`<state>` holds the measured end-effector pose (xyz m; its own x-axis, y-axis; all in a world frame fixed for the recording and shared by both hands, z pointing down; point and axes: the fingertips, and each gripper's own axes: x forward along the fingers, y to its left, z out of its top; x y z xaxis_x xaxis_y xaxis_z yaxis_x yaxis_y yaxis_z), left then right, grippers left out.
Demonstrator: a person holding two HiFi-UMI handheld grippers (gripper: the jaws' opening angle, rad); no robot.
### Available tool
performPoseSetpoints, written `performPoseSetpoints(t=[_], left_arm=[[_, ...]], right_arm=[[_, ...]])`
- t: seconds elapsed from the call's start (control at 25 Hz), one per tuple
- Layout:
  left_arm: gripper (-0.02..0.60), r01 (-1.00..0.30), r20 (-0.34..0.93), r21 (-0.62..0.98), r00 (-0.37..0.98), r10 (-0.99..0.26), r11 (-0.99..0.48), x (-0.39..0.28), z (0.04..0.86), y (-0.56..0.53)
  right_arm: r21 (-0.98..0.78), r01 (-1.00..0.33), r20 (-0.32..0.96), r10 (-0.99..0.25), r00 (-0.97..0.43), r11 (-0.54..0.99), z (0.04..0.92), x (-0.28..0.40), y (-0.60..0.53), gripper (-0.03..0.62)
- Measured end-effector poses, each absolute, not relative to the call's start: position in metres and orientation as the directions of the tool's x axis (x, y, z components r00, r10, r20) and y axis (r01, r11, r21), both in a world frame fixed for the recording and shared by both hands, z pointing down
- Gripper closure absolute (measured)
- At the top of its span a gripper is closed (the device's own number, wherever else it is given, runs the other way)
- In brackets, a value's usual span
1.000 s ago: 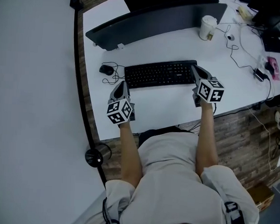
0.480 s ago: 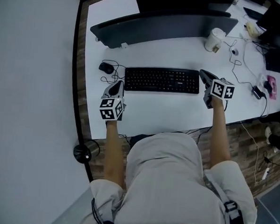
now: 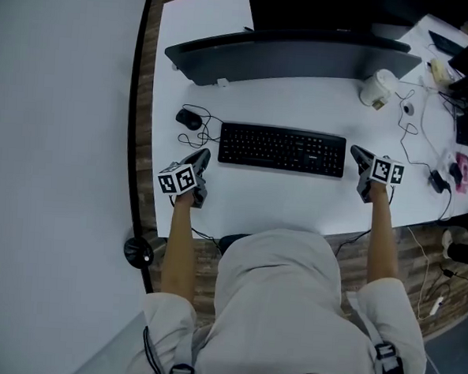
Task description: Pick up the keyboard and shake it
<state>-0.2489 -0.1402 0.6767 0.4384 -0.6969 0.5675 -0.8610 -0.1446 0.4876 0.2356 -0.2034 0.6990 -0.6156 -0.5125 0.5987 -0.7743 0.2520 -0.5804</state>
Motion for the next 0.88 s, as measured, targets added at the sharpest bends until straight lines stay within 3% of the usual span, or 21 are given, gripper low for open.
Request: performPoseSetpoints(t=[0.24,0.32,0.44,0.64,0.8,0.88], left_arm=[[0.554,-0.772,0.576,0.634,0.505,-0.643,-0.038,-0.249,0.71,-0.158],[0.505,-0.755,0.59,0.656,0.527,-0.611,-0.017,-0.247,0.722,-0.164],[0.487,-0.746,0.605,0.665,0.556,-0.57,-0.022,-0.245,0.73,-0.17],[0.378,-0.688,0.588,0.726,0.637,-0.497,-0.023,-0.233,0.736,-0.179],[0.31,-0.732,0.642,0.68,0.627,-0.441,-0.051,-0.219,0.742,-0.18],[0.304,-0.775,0.685,0.626,0.598,-0.417,-0.084,-0.213,0.744,-0.179]], right_arm=[[-0.585,-0.782,0.64,-0.471,-0.607,0.213,0.725,0.241,-0.211,0.554],[-0.601,-0.773,0.638,-0.462,-0.616,0.203,0.731,0.241,-0.217,0.554],[-0.61,-0.767,0.646,-0.437,-0.626,0.197,0.74,0.242,-0.223,0.554],[-0.612,-0.764,0.664,-0.39,-0.638,0.207,0.752,0.24,-0.225,0.553],[-0.603,-0.768,0.674,-0.377,-0.635,0.217,0.756,0.24,-0.224,0.553],[-0.596,-0.772,0.678,-0.379,-0.63,0.22,0.757,0.239,-0.225,0.553]])
